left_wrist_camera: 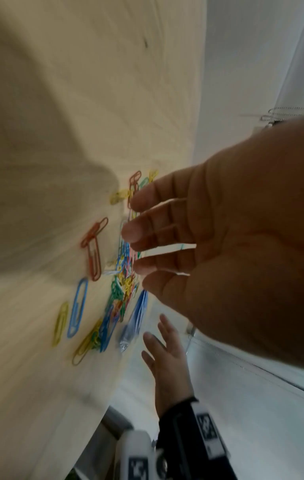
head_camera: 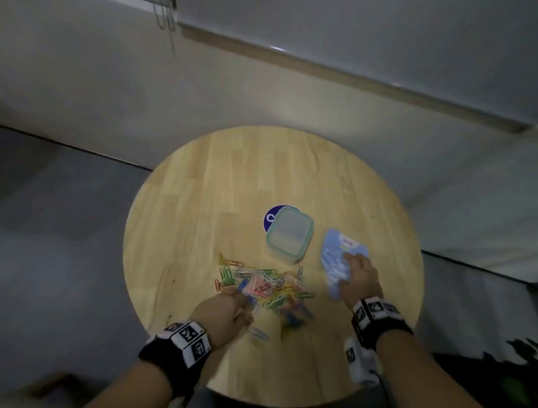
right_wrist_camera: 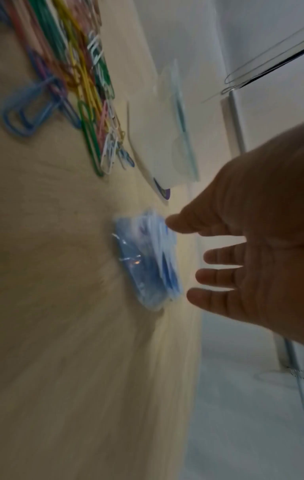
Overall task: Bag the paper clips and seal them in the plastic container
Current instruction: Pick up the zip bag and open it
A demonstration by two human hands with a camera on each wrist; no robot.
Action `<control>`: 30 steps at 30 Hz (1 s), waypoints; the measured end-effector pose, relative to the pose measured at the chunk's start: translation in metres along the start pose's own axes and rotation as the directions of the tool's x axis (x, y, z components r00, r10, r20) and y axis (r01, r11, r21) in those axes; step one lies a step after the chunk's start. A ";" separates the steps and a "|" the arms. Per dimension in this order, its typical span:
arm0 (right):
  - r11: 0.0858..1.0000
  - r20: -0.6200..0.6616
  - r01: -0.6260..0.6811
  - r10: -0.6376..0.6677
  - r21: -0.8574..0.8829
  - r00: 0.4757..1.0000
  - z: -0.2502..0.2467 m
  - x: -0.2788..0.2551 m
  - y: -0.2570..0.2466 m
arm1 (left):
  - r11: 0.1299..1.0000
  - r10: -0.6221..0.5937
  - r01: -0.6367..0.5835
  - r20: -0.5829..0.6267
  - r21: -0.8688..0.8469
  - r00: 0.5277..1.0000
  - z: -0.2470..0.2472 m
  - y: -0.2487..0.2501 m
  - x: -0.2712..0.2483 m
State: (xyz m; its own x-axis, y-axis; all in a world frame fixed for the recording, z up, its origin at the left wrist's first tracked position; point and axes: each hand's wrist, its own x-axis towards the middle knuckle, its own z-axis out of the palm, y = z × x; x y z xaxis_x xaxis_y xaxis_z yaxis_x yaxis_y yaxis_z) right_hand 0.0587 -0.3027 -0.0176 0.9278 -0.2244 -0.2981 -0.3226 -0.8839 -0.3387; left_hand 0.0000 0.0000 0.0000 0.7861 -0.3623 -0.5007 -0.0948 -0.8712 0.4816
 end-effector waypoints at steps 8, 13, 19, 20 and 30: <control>0.958 0.072 0.016 0.005 -0.286 0.997 0.035 -0.013 -0.001 | 0.998 0.063 -0.063 0.017 -0.003 0.998 0.000 0.002 0.005; 0.985 -0.142 0.138 -0.153 -0.107 0.978 0.035 -0.013 0.006 | 0.982 0.181 -0.178 -0.064 0.061 0.981 -0.015 0.013 0.032; 0.944 -0.164 0.284 -0.311 -0.167 0.936 0.012 -0.003 0.016 | 0.957 0.284 -0.258 -0.239 0.135 0.929 -0.046 0.016 0.067; 0.935 -0.170 0.309 -0.338 -0.174 0.926 0.007 -0.005 0.017 | 0.949 0.309 -0.278 -0.256 0.151 0.916 -0.050 0.015 0.068; 0.864 -0.187 0.500 -0.503 -0.068 0.844 -0.011 -0.021 0.008 | 0.878 0.460 -0.345 -0.380 0.333 0.803 -0.051 -0.007 0.035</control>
State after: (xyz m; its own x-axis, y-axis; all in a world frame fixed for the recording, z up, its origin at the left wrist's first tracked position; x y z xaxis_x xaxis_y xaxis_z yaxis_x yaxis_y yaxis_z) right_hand 0.0382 -0.3094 -0.0043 0.9802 0.1782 0.0860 0.1976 -0.9035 -0.3803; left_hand 0.0591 0.0107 0.0159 0.8195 -0.5656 0.0927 -0.5577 -0.7498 0.3561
